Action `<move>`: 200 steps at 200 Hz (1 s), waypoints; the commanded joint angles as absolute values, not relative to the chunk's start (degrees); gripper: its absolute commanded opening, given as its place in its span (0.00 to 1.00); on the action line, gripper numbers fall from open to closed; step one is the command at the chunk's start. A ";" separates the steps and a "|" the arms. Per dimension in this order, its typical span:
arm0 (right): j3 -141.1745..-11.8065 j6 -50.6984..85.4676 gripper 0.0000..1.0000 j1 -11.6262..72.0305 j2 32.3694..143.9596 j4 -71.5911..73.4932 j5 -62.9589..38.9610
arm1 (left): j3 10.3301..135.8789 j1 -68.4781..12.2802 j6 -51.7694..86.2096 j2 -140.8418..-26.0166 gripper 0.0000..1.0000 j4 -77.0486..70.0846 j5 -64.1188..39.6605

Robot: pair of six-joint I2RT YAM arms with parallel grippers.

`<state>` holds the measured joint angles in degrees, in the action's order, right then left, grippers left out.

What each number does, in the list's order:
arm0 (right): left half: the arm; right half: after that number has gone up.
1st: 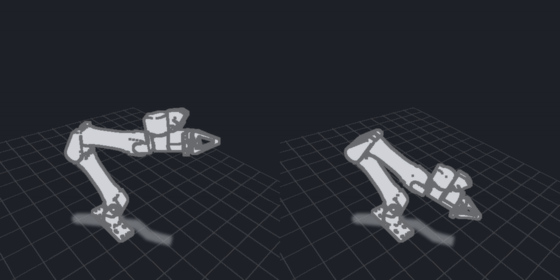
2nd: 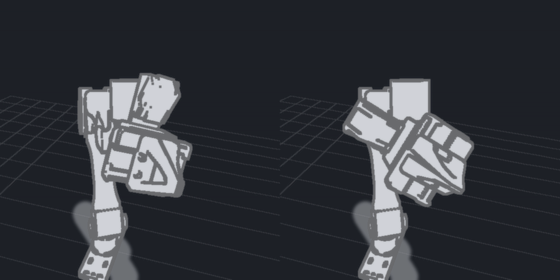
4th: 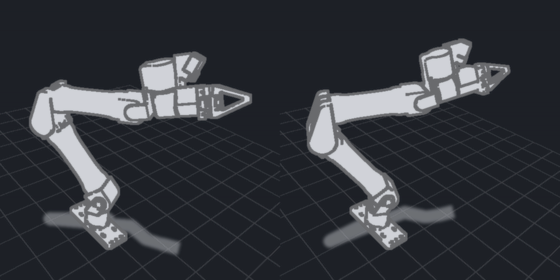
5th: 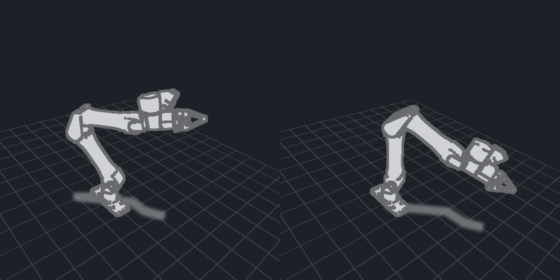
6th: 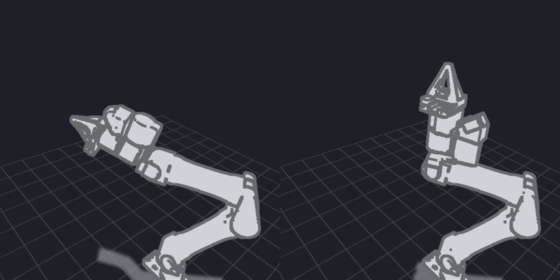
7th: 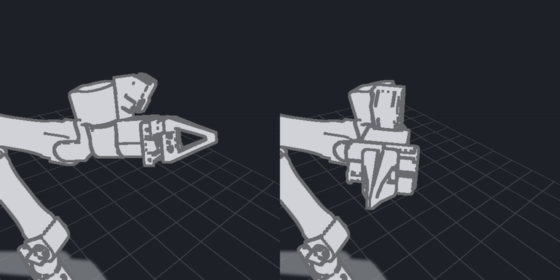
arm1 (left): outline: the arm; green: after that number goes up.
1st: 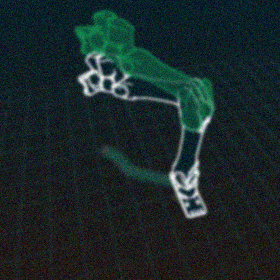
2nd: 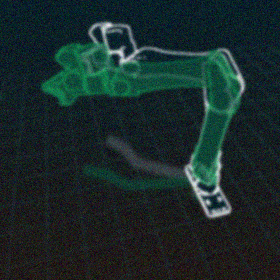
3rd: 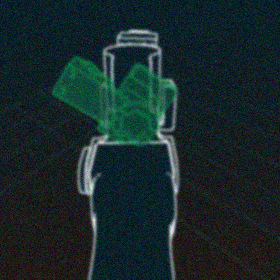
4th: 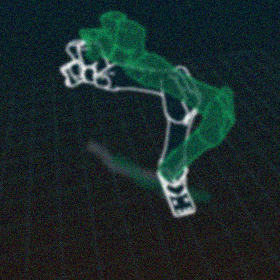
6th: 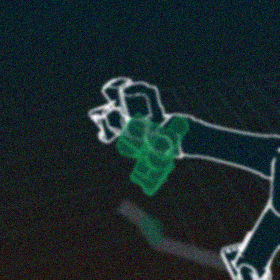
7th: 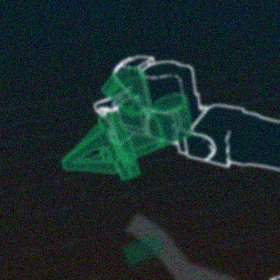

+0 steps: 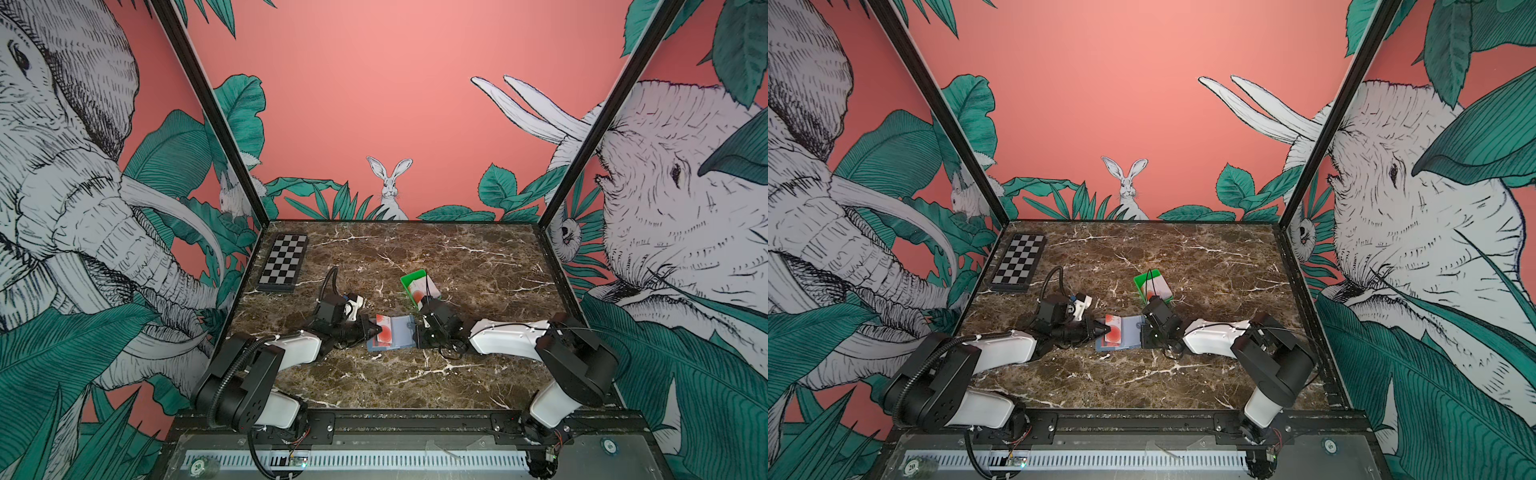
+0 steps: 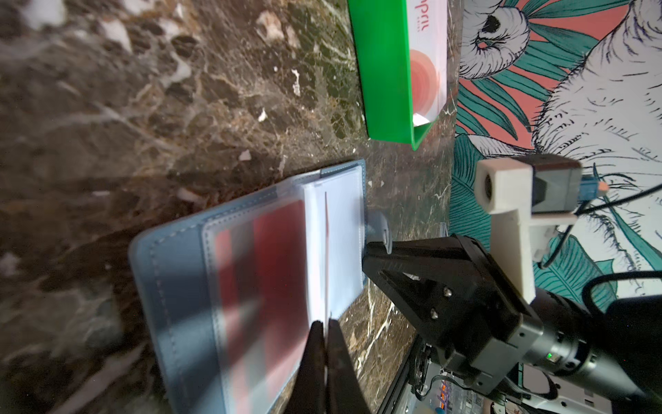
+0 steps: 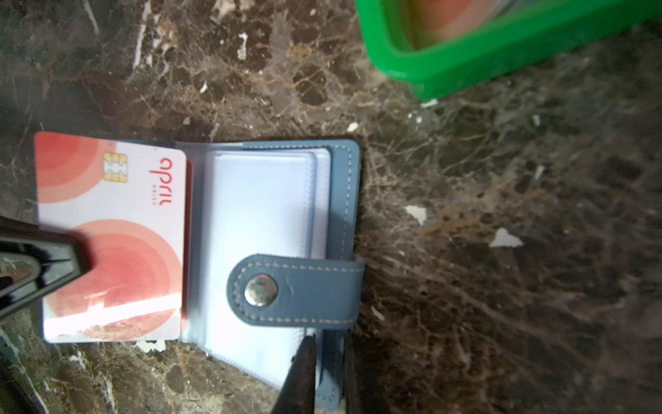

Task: Insert credit cards into a card holder
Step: Insert the credit card into the card slot.

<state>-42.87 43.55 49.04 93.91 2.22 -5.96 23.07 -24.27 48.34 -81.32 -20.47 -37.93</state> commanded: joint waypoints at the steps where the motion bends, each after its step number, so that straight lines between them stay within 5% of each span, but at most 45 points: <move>1: -43.45 44.00 0.12 49.43 95.07 3.07 -5.07 | 22.45 -23.91 48.43 -81.16 0.00 -21.89 -38.41; 200: -42.45 44.39 0.10 50.45 96.05 3.92 -4.11 | 16.70 -23.99 59.56 -87.62 0.00 -36.63 -37.35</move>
<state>-42.87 43.94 49.63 94.35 3.03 -4.60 17.87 -24.27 57.95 -86.89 -34.52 -37.58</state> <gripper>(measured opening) 0.095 0.045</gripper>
